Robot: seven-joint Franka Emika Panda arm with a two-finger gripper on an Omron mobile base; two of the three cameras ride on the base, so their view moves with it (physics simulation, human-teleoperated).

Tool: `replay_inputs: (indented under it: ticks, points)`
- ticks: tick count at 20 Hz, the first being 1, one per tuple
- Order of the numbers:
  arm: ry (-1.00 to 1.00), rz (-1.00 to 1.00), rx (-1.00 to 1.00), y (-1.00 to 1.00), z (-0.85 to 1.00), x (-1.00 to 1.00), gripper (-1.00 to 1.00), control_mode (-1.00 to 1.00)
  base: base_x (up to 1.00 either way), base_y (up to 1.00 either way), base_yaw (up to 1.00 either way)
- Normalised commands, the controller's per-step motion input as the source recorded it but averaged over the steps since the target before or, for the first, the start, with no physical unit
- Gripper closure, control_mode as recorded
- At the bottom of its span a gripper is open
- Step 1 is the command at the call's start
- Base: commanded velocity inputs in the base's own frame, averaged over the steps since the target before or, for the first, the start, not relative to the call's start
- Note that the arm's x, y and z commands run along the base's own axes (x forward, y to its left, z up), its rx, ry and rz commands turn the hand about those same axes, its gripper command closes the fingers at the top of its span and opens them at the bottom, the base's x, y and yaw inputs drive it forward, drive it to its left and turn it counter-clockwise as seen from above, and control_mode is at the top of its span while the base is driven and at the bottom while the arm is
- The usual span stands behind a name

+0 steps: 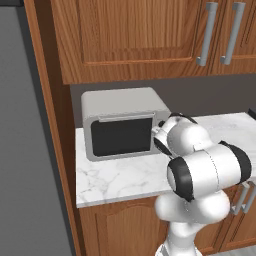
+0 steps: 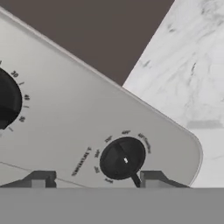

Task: Pull the toaster oven rack outwards. Pick up the baguette from the plate and place it on the toaster oven rack. Close the toaster oven door fully and set the temperature to the lowest setting.

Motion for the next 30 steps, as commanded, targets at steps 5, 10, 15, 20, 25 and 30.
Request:
replay_inputs:
  ticks: [5,10,15,20,25,30]
  points:
    - [-0.02,-0.13,-0.31,-0.11,0.00,0.26,1.00,-1.00,0.00,0.00,0.00]
    - [-0.06,-0.13,-0.36,-0.27,0.00,0.25,1.00,-1.00,0.00,0.00,0.00]
    - [-0.11,-0.12,-0.39,-0.30,0.02,0.20,1.00,-1.00,0.00,0.00,0.00]
    - [-0.18,-0.11,-0.43,-0.09,0.10,0.16,1.00,-1.00,0.00,0.00,0.00]
    - [-0.22,-0.10,-0.43,0.00,0.06,0.15,1.00,-1.00,0.00,0.00,0.00]
    - [-0.20,-0.05,-0.39,0.00,0.00,0.23,1.00,-1.00,0.00,0.00,0.00]
